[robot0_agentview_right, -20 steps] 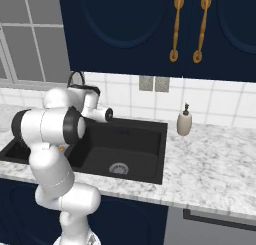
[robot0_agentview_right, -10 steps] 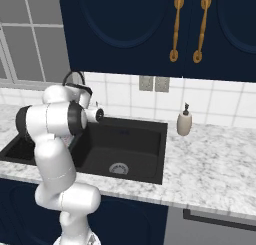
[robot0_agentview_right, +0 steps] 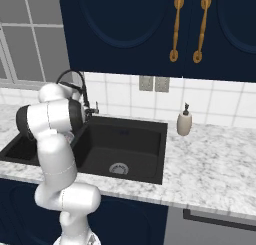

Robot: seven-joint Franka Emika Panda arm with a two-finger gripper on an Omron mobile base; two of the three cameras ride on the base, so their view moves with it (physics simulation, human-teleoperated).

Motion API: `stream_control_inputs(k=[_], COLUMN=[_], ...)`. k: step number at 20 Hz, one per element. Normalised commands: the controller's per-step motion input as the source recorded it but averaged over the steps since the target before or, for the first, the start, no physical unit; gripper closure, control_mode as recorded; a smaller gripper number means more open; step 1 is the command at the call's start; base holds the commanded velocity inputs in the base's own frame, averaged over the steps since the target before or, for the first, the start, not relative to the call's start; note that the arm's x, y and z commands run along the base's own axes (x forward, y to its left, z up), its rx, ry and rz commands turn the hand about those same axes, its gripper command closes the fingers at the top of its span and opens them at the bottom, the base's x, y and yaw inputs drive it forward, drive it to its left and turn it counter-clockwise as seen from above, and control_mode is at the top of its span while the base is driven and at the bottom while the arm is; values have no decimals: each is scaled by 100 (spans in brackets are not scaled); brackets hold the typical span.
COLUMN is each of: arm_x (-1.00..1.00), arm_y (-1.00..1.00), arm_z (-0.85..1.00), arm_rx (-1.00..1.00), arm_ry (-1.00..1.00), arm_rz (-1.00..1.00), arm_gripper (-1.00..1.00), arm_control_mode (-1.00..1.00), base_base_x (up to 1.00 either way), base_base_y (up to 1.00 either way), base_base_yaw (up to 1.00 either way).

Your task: Put the colander in the sink, put the tangerine in the colander, and turn on the sink faucet and pour water over the colander.

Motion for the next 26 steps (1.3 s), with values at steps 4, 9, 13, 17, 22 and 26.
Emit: stream_control_inputs(k=[4,9,13,17,22,26], arm_x=[2,-9,-43,-44,-81,-76], arm_y=[-1,-21,-19,0,-7,-88], arm_z=[-1,0,0,-5,-3,19], arm_rx=[0,1,3,0,0,0], arm_ry=[0,0,0,4,8,15], arm_rz=[-14,-18,-16,-10,-7,-15], arm_gripper=[-100,-100,-100,-100,-100,-100], arm_control_mode=[-100,-100,-100,-100,-100,-100], base_base_x=[0,0,0,0,0,0], base_base_y=[0,0,0,0,0,0], base_base_yaw=[0,0,0,0,0,0])
